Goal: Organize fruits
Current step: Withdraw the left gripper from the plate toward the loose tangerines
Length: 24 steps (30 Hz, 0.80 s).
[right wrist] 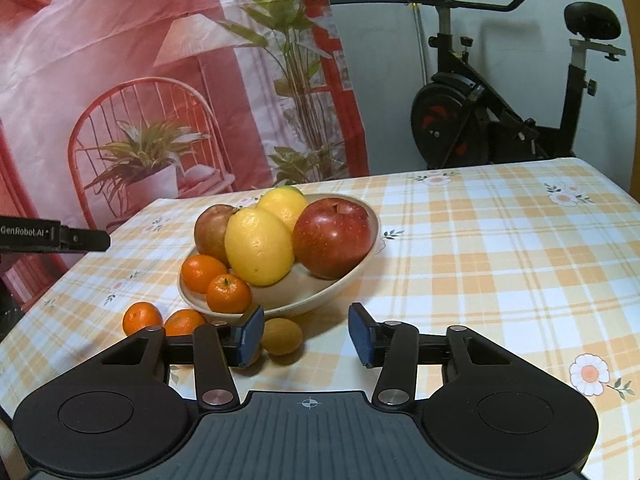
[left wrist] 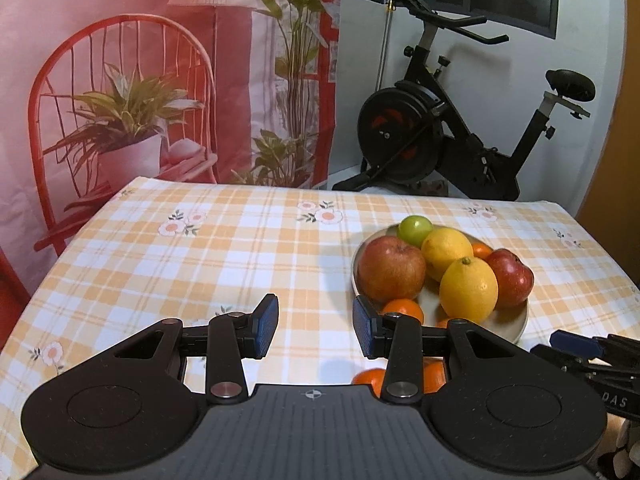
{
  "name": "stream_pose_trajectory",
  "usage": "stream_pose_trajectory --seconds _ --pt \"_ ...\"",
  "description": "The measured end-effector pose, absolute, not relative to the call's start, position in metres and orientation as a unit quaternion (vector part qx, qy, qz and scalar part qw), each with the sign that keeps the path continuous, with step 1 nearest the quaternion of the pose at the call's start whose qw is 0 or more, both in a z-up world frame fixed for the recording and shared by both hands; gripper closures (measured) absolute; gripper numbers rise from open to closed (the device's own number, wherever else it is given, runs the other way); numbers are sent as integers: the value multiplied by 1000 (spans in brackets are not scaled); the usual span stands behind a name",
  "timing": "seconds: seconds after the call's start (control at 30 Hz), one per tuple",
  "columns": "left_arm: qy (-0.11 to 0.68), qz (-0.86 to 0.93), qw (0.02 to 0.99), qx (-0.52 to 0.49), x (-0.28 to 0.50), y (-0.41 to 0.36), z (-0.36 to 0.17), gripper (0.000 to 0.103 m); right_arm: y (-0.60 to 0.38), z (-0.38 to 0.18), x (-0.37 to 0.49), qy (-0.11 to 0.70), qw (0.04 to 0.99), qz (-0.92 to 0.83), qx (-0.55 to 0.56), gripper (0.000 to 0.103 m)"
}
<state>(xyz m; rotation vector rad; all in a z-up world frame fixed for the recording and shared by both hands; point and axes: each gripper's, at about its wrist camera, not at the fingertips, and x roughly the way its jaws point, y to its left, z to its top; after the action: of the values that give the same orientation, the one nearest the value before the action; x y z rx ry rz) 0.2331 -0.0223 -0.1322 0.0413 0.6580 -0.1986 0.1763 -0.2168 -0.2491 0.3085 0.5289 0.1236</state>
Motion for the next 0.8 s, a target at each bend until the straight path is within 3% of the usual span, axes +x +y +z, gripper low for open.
stream_pose_trajectory --seconds 0.8 --pt "253 -61 953 154 256 45 -34 60 -202 -250 177 269 951 67 137 61"
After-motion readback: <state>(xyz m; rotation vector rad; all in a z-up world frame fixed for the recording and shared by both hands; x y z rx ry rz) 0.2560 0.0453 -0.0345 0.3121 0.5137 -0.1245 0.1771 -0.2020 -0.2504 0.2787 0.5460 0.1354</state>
